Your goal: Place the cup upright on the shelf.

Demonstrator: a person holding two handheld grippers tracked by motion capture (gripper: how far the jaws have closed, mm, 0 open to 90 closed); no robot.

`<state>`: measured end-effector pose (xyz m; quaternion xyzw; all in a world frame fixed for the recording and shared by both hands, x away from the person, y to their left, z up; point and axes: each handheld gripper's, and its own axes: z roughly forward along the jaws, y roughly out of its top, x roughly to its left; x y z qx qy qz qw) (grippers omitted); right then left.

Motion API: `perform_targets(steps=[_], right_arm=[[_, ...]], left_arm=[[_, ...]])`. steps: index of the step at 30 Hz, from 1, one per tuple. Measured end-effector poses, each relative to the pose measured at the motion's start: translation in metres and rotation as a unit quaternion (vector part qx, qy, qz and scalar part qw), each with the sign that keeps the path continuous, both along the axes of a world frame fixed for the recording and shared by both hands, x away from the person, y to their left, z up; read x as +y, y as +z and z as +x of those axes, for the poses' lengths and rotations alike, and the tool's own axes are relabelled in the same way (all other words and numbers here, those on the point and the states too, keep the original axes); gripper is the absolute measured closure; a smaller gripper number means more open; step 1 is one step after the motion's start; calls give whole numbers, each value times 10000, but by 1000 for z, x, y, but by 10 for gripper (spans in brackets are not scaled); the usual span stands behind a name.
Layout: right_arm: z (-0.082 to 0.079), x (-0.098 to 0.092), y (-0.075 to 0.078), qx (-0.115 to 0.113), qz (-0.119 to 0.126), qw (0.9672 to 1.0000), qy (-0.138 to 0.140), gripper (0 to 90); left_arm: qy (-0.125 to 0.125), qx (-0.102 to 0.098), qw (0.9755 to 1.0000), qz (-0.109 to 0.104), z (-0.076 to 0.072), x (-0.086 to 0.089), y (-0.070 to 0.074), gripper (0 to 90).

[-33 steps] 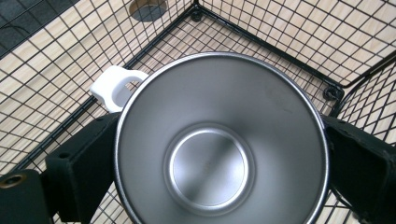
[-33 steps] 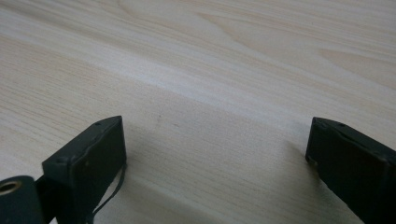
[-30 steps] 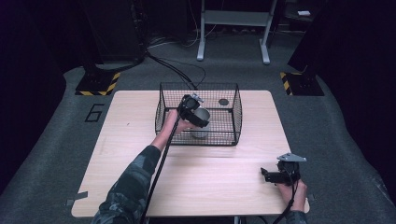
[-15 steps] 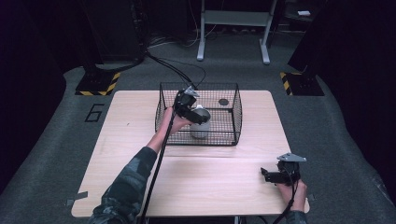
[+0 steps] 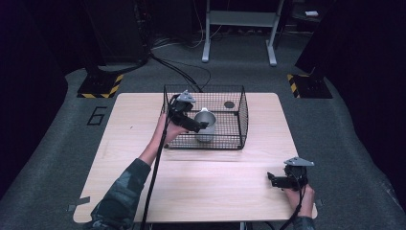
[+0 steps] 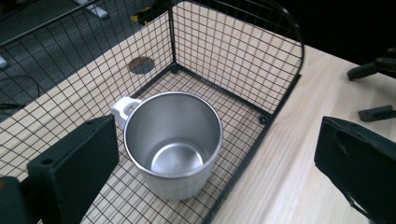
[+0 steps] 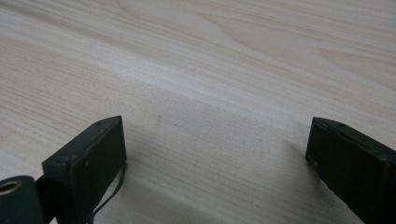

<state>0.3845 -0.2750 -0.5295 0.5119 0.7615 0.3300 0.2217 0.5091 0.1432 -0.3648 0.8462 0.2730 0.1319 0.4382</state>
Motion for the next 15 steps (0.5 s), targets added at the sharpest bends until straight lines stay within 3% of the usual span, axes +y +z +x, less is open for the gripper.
perform_targets(steps=[7, 15], right_arm=[[0, 0, 0, -1, -1, 10000, -5, 46], [0, 0, 0, -1, -7, 10000, 2, 46]], left_arm=[[-69, -85, 9999, 89, -27, 22, -5, 1], [-43, -183, 9998, 46, -53, 45, -12, 1]])
